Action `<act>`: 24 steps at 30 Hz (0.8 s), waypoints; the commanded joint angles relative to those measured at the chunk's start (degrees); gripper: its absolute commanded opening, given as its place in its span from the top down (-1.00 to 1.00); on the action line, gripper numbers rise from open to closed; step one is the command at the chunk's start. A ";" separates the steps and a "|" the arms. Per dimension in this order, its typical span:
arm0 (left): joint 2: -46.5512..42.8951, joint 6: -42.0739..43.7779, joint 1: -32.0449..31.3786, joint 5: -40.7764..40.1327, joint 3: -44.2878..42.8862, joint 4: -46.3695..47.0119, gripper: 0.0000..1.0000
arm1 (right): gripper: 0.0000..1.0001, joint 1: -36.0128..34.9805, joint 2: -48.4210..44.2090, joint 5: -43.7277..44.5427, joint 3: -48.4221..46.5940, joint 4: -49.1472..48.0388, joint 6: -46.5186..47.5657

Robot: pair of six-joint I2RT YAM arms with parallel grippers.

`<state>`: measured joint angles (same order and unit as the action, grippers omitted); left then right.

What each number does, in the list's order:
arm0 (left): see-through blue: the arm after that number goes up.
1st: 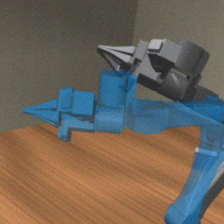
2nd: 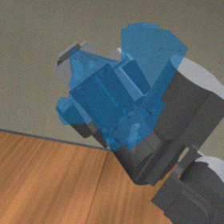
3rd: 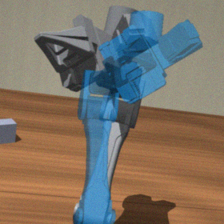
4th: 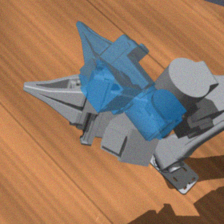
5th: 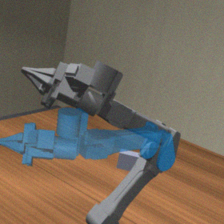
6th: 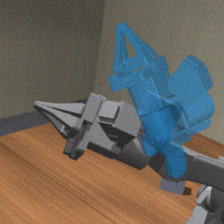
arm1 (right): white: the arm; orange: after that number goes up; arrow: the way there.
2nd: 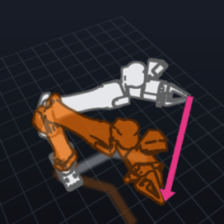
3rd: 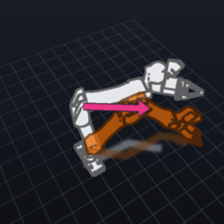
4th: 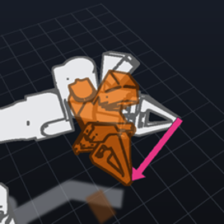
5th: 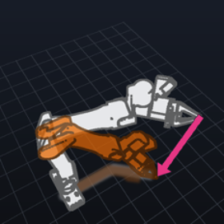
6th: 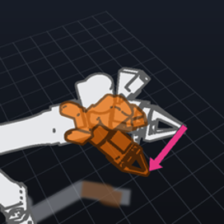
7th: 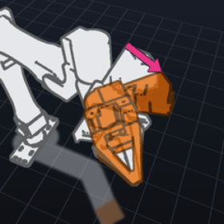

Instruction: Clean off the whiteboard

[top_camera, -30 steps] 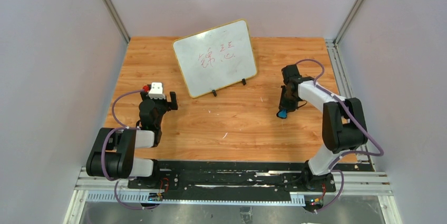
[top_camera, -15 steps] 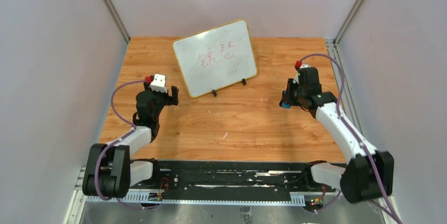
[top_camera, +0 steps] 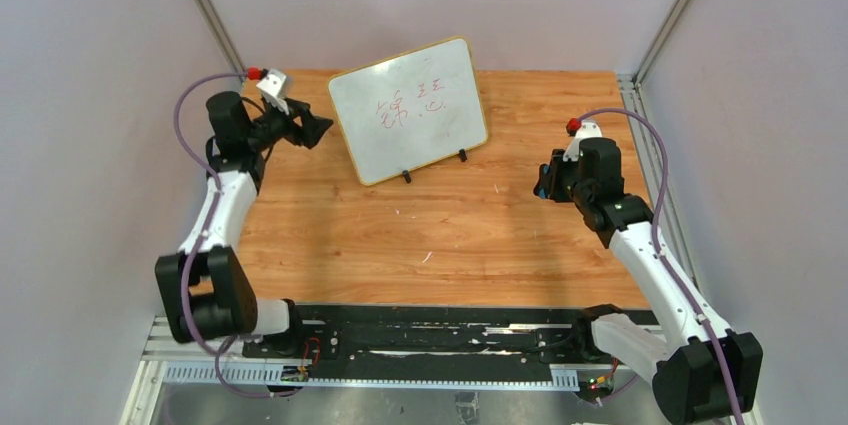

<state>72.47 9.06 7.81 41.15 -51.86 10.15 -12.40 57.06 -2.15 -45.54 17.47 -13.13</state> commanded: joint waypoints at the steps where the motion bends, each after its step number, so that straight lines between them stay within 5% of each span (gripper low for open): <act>1: 11.45 -4.64 5.94 20.50 -8.36 -7.44 -0.42 | 0.99 -0.87 -0.04 -2.04 0.17 -1.17 1.24; 7: 17.19 -10.61 6.75 19.89 -8.89 1.22 -0.11 | 0.99 -0.82 -0.07 -2.07 -0.12 -1.45 1.57; 24: 33.26 -35.18 6.51 25.87 -10.79 33.82 -0.11 | 0.99 -0.79 1.22 -1.78 -1.39 -1.22 1.79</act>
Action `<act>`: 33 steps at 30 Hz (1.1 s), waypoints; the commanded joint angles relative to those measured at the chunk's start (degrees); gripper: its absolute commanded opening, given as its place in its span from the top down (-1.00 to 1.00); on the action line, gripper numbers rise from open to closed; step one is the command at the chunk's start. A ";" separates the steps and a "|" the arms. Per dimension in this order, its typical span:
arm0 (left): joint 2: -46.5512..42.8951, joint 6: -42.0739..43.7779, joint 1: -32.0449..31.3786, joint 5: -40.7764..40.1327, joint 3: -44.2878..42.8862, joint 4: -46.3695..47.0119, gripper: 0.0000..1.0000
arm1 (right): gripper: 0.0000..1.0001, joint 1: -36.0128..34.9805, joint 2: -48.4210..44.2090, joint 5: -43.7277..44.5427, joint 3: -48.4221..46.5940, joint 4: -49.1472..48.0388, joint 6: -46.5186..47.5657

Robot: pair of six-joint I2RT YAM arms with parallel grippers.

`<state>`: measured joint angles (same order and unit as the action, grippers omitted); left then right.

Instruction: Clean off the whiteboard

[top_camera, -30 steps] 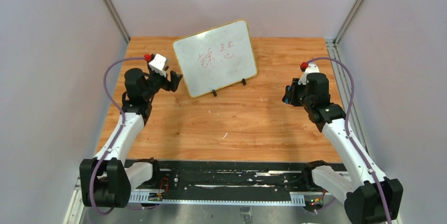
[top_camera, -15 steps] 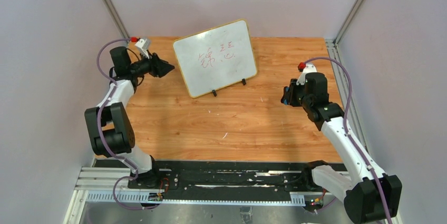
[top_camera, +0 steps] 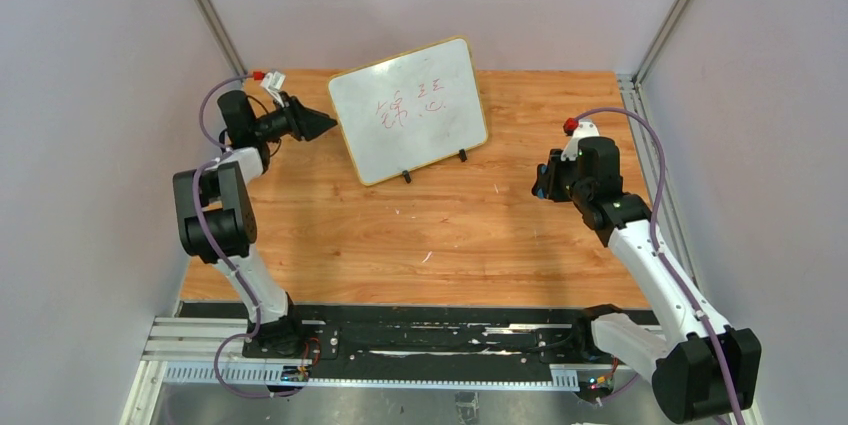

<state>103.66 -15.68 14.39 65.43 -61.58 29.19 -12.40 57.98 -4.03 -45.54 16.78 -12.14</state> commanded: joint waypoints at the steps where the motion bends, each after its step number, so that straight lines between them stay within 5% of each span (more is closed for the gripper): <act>1: 3.06 -14.21 -0.07 1.63 -1.08 19.28 -0.11 | 0.99 -0.78 0.56 0.10 -1.54 -0.52 0.73; 5: 7.71 -28.11 -0.32 2.32 -3.02 36.52 -0.10 | 0.99 -0.80 1.30 0.03 -2.10 -0.61 0.55; 8: 9.47 -31.44 -0.95 2.31 -4.96 39.22 -0.05 | 0.99 -0.79 1.52 0.37 -2.30 -0.57 0.54; 11: 7.87 -23.63 -2.04 0.78 -5.68 30.39 -0.03 | 0.99 -0.79 1.55 0.60 -2.34 -0.58 0.63; 15: 2.55 -0.51 -4.74 -5.22 -6.19 3.45 -0.02 | 0.99 -0.85 1.73 0.98 -2.43 -0.58 0.76; 27: 3.57 1.43 -6.06 -6.01 -5.99 1.92 0.06 | 0.99 -0.86 2.19 1.66 -2.01 -0.69 1.50; 33: 3.24 1.58 -6.08 -5.52 -5.27 1.92 0.47 | 0.99 -0.82 3.15 0.99 -2.38 -0.96 1.25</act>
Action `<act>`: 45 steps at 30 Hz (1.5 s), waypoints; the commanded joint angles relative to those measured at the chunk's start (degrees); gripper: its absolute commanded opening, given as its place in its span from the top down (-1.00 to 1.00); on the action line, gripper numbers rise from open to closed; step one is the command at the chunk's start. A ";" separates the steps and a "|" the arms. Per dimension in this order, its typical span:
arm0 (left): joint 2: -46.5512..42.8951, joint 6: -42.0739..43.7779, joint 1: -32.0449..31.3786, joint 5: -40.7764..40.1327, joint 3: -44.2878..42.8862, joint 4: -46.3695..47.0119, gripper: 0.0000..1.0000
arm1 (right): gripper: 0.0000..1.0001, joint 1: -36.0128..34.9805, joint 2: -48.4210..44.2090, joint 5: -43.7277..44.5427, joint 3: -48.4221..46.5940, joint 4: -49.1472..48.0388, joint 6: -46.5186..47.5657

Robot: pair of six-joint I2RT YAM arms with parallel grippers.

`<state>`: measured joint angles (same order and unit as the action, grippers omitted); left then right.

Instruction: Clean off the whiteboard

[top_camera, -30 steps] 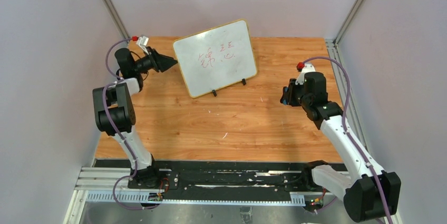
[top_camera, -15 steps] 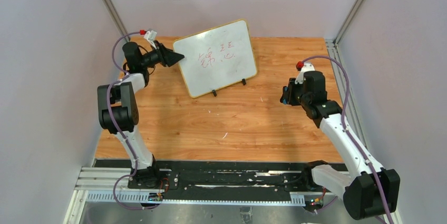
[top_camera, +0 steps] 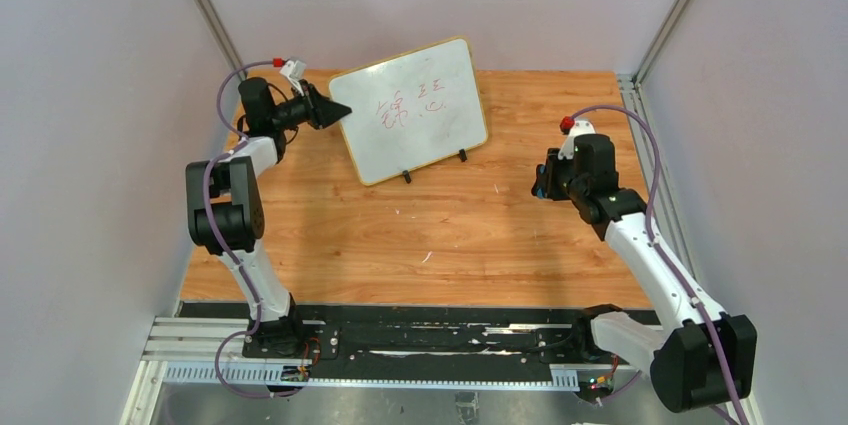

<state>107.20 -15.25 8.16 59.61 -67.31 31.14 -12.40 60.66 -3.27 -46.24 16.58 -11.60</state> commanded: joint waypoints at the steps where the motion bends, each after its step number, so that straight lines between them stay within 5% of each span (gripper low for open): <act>1: -0.47 1.10 0.14 0.42 0.43 -0.07 0.57 | 0.99 -0.80 0.62 0.15 -1.75 -0.83 0.63; 7: -1.11 0.97 0.17 0.78 0.38 -0.07 0.99 | 0.99 -0.79 0.94 0.02 -2.33 -1.04 0.61; 27: -1.23 6.67 2.67 0.41 1.14 -6.90 1.00 | 0.99 -0.87 5.61 -2.35 -4.87 -6.25 0.35; 40: -0.26 8.38 2.68 -0.30 1.57 -7.49 1.00 | 0.99 -1.05 27.29 -17.45 -13.46 -38.55 0.26; 45: 0.36 8.87 2.65 -0.64 1.25 -8.15 1.00 | 0.99 -3.16 37.53 -18.99 -25.52 -36.14 2.00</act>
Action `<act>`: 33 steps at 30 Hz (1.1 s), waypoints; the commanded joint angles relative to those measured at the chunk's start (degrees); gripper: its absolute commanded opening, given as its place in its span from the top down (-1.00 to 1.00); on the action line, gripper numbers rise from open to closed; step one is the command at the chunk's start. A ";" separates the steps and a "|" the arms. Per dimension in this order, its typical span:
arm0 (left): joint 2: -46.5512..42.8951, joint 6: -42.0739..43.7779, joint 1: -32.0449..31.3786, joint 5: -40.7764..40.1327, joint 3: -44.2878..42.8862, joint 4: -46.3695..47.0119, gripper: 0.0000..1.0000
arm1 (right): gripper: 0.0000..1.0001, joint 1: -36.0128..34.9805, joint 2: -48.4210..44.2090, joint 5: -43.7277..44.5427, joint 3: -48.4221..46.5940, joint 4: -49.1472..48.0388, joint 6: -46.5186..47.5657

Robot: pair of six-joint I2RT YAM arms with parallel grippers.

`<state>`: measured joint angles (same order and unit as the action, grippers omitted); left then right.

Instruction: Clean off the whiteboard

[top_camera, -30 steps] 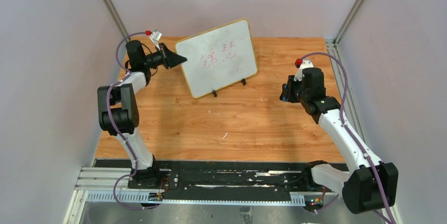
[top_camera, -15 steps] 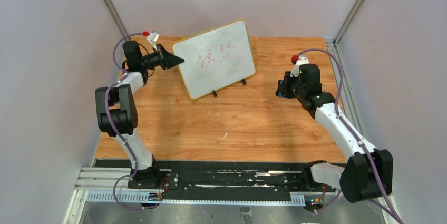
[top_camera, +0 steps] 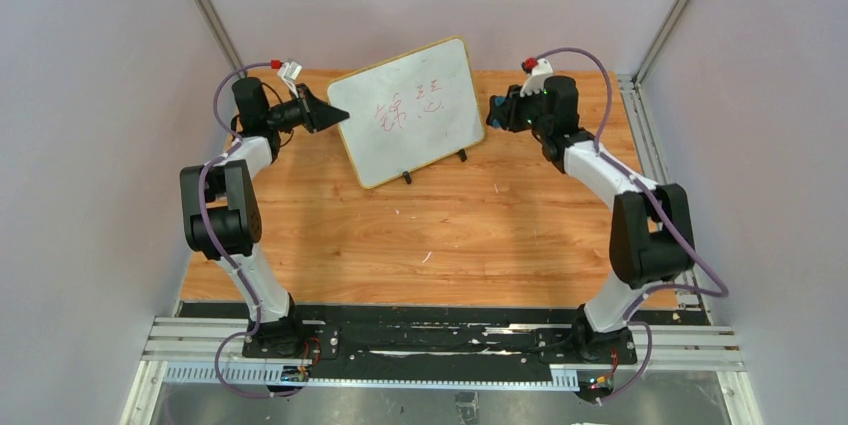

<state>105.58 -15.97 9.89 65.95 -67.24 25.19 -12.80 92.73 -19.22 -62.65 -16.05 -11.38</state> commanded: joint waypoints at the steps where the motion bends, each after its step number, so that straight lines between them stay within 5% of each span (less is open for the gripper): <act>1: 1.99 9.82 0.92 -7.18 1.15 -2.50 1.00 | 0.99 -3.78 7.32 -2.26 -12.20 -0.74 2.76; 10: 0.49 12.87 0.83 -10.14 1.69 -6.05 1.00 | 0.99 -7.74 19.11 3.74 -35.83 19.89 3.72; 33: -1.24 14.19 0.48 -11.59 2.41 -8.19 1.00 | 0.99 -15.29 33.28 4.30 -52.75 26.69 5.97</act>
<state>103.74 -12.84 10.02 63.90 -67.02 19.99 -25.26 124.14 -14.96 -112.31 10.41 -7.09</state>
